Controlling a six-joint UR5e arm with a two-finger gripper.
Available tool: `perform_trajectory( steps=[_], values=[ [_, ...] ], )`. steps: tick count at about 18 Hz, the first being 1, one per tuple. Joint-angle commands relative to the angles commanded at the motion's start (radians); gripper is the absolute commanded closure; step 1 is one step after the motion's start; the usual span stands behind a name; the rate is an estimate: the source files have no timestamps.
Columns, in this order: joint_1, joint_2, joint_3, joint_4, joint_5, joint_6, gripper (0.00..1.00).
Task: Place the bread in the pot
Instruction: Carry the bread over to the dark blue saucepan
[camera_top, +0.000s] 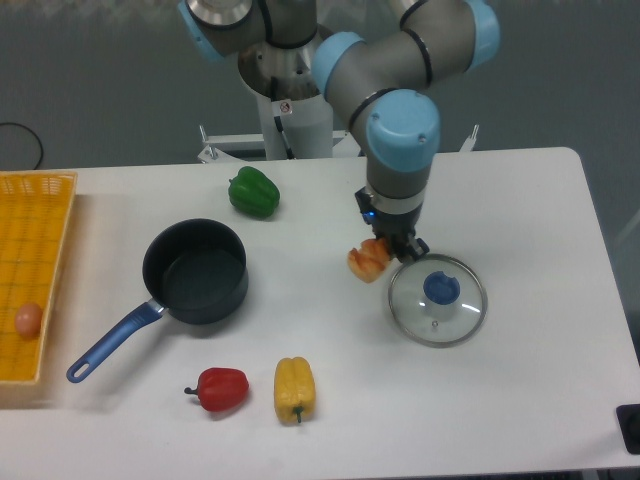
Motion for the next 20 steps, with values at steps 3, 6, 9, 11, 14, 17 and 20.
perform_trajectory(
  steps=[3, 6, 9, 11, 14, 17, 20],
  values=[
    [-0.08, 0.006, 0.002, -0.002, -0.003, -0.113, 0.66],
    [-0.173, 0.008, 0.002, 0.004, -0.008, -0.248, 0.65],
    [-0.252, 0.006, 0.005, 0.002, -0.006, -0.351, 0.64],
    [-0.281, 0.008, 0.0, -0.003, -0.008, -0.371, 0.64],
    [-0.296, 0.008, -0.005, -0.005, -0.008, -0.431, 0.64],
    [-0.305, 0.028, -0.015, -0.009, -0.009, -0.45, 0.64],
    [-0.324, 0.041, -0.041, -0.002, -0.014, -0.456, 0.64]
  ],
)
